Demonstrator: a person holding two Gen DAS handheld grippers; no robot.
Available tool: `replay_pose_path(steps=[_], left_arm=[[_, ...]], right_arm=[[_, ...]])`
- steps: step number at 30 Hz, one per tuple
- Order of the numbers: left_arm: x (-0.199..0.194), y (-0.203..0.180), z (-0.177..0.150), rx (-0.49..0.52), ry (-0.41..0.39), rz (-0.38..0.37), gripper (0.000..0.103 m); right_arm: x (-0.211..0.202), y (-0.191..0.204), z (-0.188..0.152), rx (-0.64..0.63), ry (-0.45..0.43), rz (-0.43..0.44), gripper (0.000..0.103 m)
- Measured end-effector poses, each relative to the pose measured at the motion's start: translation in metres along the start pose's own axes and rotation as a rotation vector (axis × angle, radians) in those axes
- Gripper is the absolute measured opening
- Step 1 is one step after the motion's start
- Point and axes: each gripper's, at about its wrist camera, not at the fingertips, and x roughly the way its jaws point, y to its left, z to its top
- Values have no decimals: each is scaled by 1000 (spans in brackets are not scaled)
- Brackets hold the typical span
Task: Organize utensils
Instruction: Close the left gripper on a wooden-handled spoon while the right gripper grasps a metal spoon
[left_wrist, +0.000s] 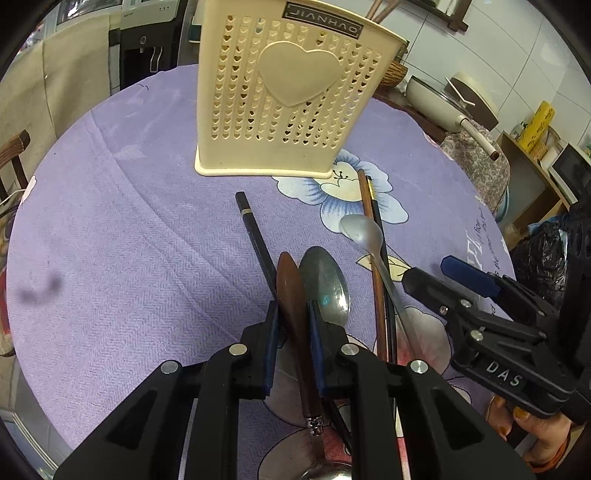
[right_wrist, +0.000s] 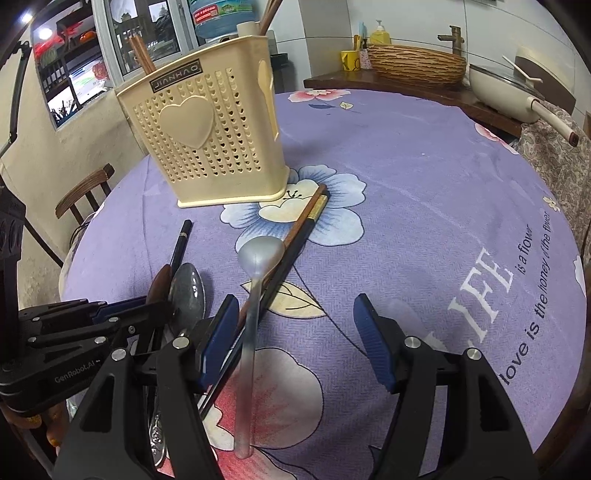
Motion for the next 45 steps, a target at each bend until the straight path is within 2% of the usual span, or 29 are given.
replay_pose_path(steps=[7, 15, 17, 21, 24, 26, 28, 34, 45], left_arm=[[-13, 14, 3, -30, -39, 0, 15], [-24, 38, 5, -89, -72, 30, 15], [-25, 43, 6, -101, -76, 33, 15], [-28, 49, 7, -112, -86, 42, 15], [-30, 54, 7, -116, -93, 51, 15], [-30, 57, 8, -123, -94, 49, 15], [-30, 59, 7, -126, -94, 49, 15], [-28, 63, 6, -123, -89, 41, 15], [-32, 67, 7, -122, -99, 38, 15]], right_arm=[[0, 13, 2, -27, 2, 32, 64], [2, 55, 0, -116, 27, 100, 63], [5, 64, -1, -130, 36, 106, 59], [16, 77, -1, -127, 66, 100, 57], [22, 80, -1, -107, 78, 94, 51], [25, 79, 1, -84, 76, 84, 42], [29, 77, 4, -52, 76, 73, 39], [38, 78, 10, -17, 87, 57, 39], [42, 87, 9, -46, 85, -4, 37]])
